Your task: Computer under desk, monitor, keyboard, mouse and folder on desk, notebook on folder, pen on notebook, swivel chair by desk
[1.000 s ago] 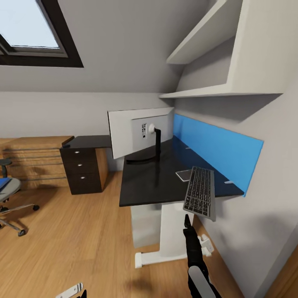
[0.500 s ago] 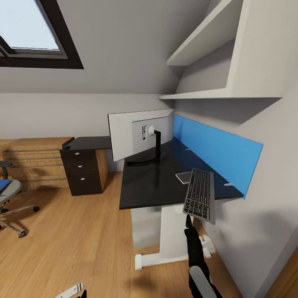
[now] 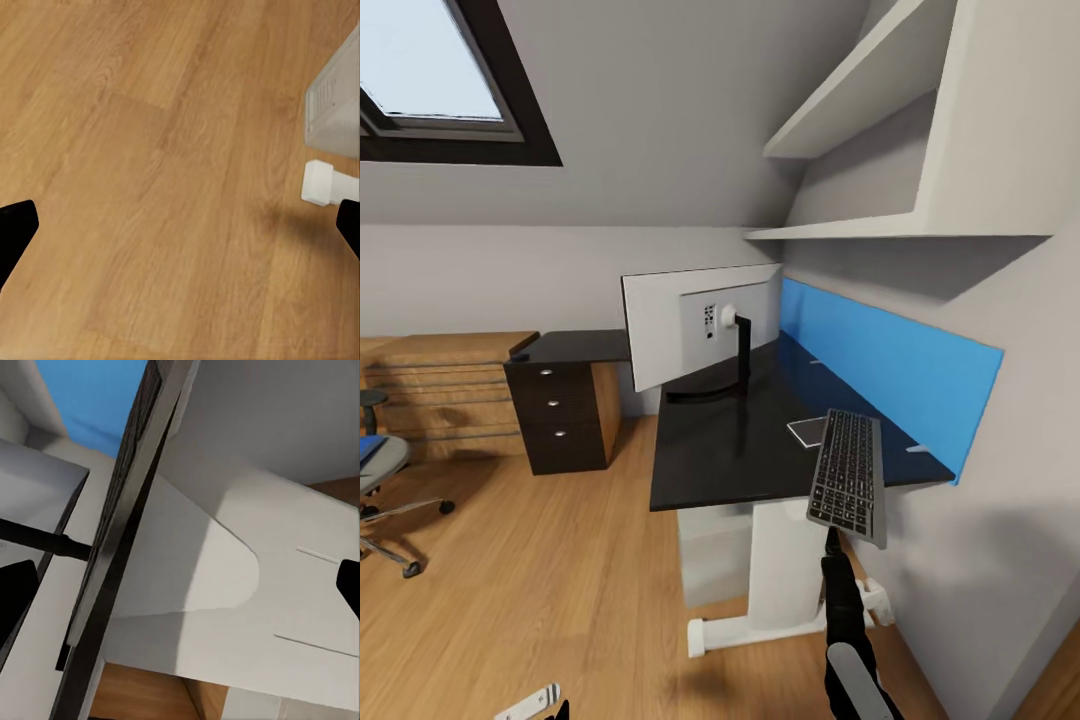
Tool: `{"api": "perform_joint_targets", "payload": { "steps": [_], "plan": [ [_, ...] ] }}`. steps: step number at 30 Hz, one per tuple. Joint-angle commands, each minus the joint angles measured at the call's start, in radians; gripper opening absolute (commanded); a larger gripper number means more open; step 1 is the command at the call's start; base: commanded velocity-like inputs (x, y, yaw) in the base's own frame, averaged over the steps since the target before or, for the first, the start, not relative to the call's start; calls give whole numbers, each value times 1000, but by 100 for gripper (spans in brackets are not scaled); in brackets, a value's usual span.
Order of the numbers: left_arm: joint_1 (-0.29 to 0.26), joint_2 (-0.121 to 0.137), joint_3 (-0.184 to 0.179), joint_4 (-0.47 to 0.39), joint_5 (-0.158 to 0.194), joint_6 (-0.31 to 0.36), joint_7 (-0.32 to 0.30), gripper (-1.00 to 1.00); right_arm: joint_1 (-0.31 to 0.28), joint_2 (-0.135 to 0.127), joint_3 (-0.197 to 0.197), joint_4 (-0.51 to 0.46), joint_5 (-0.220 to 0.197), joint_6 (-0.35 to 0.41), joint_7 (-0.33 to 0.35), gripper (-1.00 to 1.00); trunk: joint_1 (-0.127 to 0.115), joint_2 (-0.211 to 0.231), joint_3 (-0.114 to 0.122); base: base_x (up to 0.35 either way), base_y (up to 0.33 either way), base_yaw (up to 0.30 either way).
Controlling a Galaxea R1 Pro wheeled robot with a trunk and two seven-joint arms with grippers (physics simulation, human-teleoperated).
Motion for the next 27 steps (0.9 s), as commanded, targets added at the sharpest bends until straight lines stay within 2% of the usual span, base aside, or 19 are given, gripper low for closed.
{"api": "perform_joint_targets", "payload": {
  "steps": [1,10,20,27],
  "plan": [
    [0,2,-5,-1,11,-7,6,100,-1,1,-2,0,-11,1,9,100,0,0,-1,233,115,0],
    [0,2,-5,0,10,-6,6,100,-1,1,-2,2,-12,1,9,100,0,0,-1,113,52,0],
    [0,2,-5,1,11,-6,6,100,-1,1,-2,2,-12,-1,9,100,-38,70,31,6,3,0],
    [0,2,-5,1,12,-6,6,100,-1,1,-2,2,-12,-1,9,100,-38,70,31,0,0,0]
  ]
}}
